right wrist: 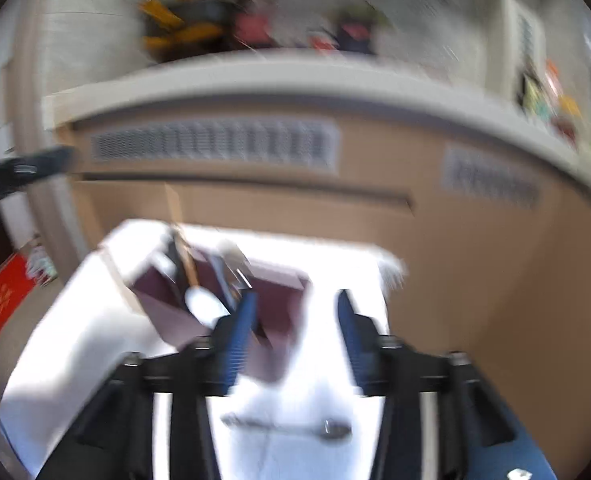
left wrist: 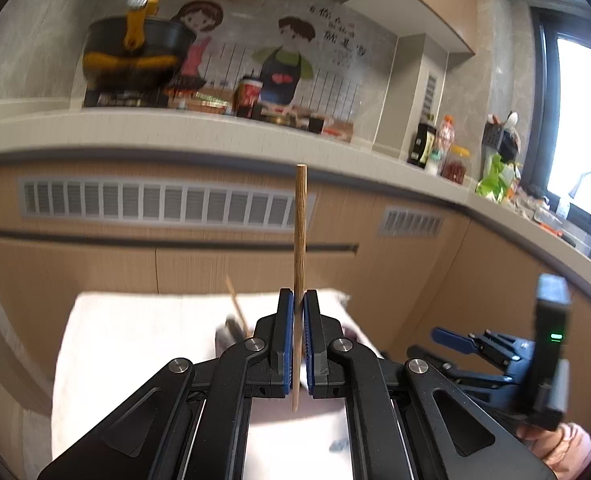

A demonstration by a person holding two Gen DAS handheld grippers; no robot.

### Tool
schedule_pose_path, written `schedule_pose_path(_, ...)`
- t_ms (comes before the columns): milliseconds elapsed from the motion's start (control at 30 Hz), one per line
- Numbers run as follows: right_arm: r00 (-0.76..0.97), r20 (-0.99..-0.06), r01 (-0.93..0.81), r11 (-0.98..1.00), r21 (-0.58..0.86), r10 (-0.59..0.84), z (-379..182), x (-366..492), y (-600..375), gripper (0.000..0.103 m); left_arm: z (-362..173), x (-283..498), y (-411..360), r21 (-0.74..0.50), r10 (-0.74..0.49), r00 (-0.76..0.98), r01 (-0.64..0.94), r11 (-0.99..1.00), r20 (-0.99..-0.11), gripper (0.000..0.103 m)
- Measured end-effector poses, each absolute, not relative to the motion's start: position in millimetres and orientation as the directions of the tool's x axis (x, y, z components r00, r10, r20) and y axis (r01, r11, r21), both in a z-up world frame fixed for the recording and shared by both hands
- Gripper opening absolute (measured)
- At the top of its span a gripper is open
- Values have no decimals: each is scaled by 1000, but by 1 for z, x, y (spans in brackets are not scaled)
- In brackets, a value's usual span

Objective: Organize utensils

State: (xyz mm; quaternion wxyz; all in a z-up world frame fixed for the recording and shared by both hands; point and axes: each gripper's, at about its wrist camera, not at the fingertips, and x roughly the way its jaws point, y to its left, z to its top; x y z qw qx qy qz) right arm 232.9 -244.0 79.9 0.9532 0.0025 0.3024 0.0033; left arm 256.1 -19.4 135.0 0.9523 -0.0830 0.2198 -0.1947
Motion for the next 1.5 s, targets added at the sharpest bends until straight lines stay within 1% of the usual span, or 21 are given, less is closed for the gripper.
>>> schedule_pose_path(33,796,-606,44,998,37,-12,68,234,-252,55,128,253,-18,-246,-403,826,328,912,-395,5)
schedule_pose_path(133,668,-743,224,963,150,-40,16,235,-277,55,109,243,-14,-238,-380,822,304,922,-425,5)
schedule_pose_path(233,554,-832,290,929,227,30,-28,237,-286,55,91,235,-11,-240,-373,810,293,926,-452,5)
schedule_pose_path(333,534,-844,366,882,296,62,-49,240,-293,55,78,232,-1,-263,-372,797,274,925,-476,5)
schedule_pose_path(400,560,-828,397,869,295,26,-49,244,-290,56,71,231,6,-278,-366,794,257,926,-486,5)
schedule_pose_path(500,587,-809,363,889,280,15,-51,259,-274,56,63,230,15,-303,-362,790,233,924,-496,5)
schedule_pose_path(633,600,-787,275,961,31,-146,-58,281,-241,54,55,231,22,-318,-356,779,212,924,-516,5)
schedule_pose_path(667,609,-779,249,969,4,-153,-58,284,-235,51,54,232,23,-318,-355,778,210,925,-519,5)
schedule_pose_path(733,610,-783,189,982,-10,-125,-58,284,-232,47,53,231,24,-315,-350,775,205,927,-526,5)
schedule_pose_path(800,614,-786,105,994,-6,-70,-58,279,-233,36,53,231,25,-318,-350,773,202,926,-529,5)
schedule_pose_path(900,610,-789,-78,996,36,76,-58,257,-230,35,52,231,25,-323,-360,766,209,923,-532,5)
schedule_pose_path(967,611,-781,-230,973,-15,132,-58,231,-218,35,50,232,22,-326,-367,759,215,921,-538,5)
schedule_pose_path(1033,633,-762,-305,949,-85,135,-60,214,-210,35,49,232,18,-325,-374,751,222,919,-544,5)
schedule_pose_path(1100,638,-758,-320,942,-105,132,-59,208,-212,36,48,232,14,-325,-378,746,226,918,-548,5)
schedule_pose_path(1233,597,-791,-148,987,56,134,-58,222,-228,38,46,231,8,-329,-387,734,232,915,-559,5)
schedule_pose_path(1267,597,-794,-106,992,65,116,-59,229,-229,38,46,230,7,-328,-386,733,231,916,-561,5)
schedule_pose_path(1333,607,-793,-64,998,29,62,-58,232,-221,33,45,228,5,-326,-383,730,228,917,-566,5)
schedule_pose_path(1367,622,-782,-60,998,-7,31,-59,233,-215,25,45,227,5,-325,-381,730,227,918,-567,5)
schedule_pose_path(1433,656,-754,-84,992,-90,-13,-58,233,-201,19,45,224,4,-318,-374,731,224,921,-570,5)
schedule_pose_path(1467,676,-736,-84,988,-132,-41,-56,231,-197,7,45,222,4,-317,-372,731,222,922,-572,5)
schedule_pose_path(1500,698,-715,-93,984,-154,-46,-51,228,-195,4,46,221,4,-315,-370,731,220,923,-574,5)
